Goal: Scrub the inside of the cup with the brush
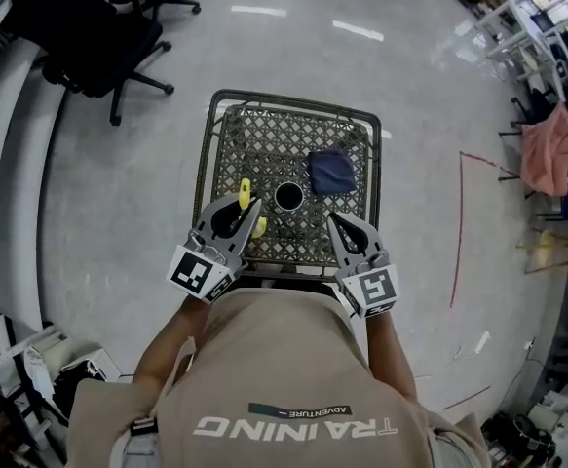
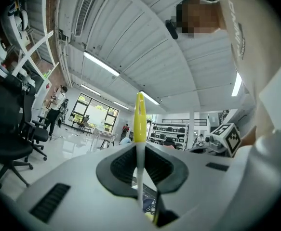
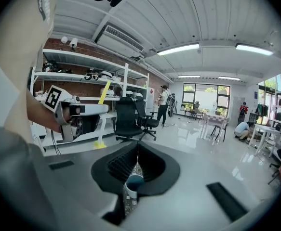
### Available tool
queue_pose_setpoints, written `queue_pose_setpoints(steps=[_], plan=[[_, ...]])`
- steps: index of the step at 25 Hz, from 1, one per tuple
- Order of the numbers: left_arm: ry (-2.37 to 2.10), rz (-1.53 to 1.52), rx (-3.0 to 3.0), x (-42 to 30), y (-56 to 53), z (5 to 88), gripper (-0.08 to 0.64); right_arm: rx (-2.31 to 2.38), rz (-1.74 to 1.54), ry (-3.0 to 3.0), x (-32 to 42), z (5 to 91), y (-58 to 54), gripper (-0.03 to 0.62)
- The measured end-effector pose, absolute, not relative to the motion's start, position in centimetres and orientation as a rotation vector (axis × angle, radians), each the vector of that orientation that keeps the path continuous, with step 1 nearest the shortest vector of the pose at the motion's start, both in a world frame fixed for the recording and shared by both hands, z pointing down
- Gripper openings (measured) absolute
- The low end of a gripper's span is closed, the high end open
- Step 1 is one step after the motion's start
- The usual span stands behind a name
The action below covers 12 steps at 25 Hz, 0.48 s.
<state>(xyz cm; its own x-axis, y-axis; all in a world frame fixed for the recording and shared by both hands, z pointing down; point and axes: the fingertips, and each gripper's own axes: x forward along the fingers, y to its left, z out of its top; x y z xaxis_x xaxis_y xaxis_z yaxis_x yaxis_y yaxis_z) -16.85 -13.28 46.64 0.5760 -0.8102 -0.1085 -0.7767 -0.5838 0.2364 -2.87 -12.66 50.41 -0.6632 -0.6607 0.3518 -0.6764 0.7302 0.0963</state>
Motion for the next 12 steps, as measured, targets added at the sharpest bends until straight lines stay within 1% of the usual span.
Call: queue_pose_setpoints(steps=[7, 12], plan=[[-1.305, -0.319, 2.675, -16.3, -14.1, 46.1, 0.041, 1.039, 0.097, -2.534, -2.8, 52.1, -12.3, 0.017], [-1.344, -0.294, 2.679, -15.5, -13.4, 45.1, 0.041, 0.959, 0.06, -2.527, -2.7, 53.8, -12.3, 0.017]])
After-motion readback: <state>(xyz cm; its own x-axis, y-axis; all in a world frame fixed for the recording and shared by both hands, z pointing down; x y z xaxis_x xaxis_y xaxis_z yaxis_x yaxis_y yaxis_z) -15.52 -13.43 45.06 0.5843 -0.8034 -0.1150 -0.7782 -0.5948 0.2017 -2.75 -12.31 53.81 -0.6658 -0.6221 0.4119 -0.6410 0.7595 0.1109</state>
